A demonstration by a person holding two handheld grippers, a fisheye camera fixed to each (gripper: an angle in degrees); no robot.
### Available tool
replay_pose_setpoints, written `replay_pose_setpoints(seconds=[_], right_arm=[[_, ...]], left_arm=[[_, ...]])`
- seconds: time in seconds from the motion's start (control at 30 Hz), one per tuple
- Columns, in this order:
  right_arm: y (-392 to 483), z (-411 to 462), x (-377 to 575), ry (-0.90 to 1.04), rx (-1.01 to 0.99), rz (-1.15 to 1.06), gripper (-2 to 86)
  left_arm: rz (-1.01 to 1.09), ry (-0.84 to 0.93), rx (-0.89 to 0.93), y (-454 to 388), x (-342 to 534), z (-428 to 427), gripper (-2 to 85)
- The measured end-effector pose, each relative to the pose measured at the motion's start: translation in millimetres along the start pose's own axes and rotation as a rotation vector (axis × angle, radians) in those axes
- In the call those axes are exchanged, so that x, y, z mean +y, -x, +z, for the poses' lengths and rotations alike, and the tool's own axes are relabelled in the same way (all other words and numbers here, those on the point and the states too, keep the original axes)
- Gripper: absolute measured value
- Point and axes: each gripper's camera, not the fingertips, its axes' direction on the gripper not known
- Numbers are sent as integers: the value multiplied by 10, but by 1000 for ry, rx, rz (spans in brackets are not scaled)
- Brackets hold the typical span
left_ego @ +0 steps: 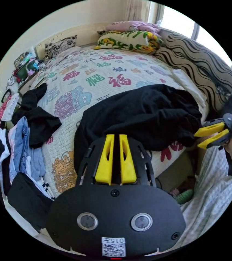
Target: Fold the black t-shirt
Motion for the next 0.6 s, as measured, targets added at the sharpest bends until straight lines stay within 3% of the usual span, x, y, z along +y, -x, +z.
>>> replay_pose_setpoints(seconds=[0.17, 0.3, 0.6], right_arm=[[189, 114, -18, 84, 155, -52, 105], [301, 9, 31, 85, 267, -76, 104], [381, -21, 87, 158, 295, -177, 82]], left_arm=[[113, -21, 137, -387, 269, -253, 68], [304, 13, -40, -900, 463, -251, 95], [475, 28, -43, -1256, 498, -286, 117]])
